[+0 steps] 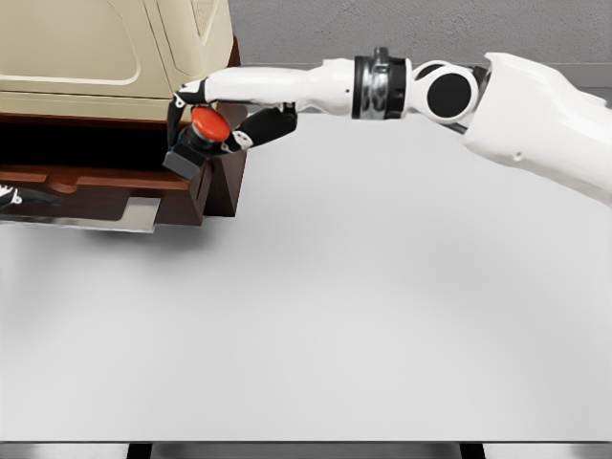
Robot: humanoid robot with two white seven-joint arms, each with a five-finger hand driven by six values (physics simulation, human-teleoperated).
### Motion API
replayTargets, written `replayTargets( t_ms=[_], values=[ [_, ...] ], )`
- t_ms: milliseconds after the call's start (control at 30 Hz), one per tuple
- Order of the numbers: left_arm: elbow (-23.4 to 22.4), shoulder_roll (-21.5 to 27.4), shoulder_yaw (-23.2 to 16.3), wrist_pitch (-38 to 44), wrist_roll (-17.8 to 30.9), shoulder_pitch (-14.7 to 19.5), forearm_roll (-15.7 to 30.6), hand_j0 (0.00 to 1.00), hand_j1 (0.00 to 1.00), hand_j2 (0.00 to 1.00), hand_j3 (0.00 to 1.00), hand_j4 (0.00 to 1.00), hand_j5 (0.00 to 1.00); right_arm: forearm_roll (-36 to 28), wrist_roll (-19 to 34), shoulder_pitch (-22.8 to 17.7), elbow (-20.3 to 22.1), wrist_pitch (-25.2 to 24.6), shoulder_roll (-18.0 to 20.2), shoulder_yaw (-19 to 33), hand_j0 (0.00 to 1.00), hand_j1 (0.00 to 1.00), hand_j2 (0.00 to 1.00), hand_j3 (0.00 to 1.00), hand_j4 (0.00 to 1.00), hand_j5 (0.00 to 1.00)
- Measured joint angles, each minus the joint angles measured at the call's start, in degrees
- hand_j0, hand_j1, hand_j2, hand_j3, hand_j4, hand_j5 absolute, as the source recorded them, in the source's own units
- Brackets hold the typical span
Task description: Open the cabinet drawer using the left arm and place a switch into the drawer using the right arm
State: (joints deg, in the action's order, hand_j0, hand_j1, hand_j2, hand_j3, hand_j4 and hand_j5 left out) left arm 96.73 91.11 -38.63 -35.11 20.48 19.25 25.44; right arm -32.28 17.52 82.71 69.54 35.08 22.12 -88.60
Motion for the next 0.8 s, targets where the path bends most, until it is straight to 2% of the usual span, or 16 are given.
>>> replayTargets(
  t_ms=[233,800],
  values=[
    [1.33,2.16,0.65,0.00,0.01,0.00,-0.14,1.00,1.00,1.00,1.00,1.00,1.00,-0.05,1.04,-0.09,-2.77,0.00,-2.30,0.85,0.40,0.40,0.40,0.40,0.40,0.40],
    [2.19,3.19,0.74,-0.01,-0.07,-0.14,-0.57,1.00,1.00,1.00,1.00,1.00,1.00,0.11,6.28,-0.35,-14.39,0.03,-9.98,5.33,0.41,0.41,0.41,0.41,0.41,0.41]
  ],
)
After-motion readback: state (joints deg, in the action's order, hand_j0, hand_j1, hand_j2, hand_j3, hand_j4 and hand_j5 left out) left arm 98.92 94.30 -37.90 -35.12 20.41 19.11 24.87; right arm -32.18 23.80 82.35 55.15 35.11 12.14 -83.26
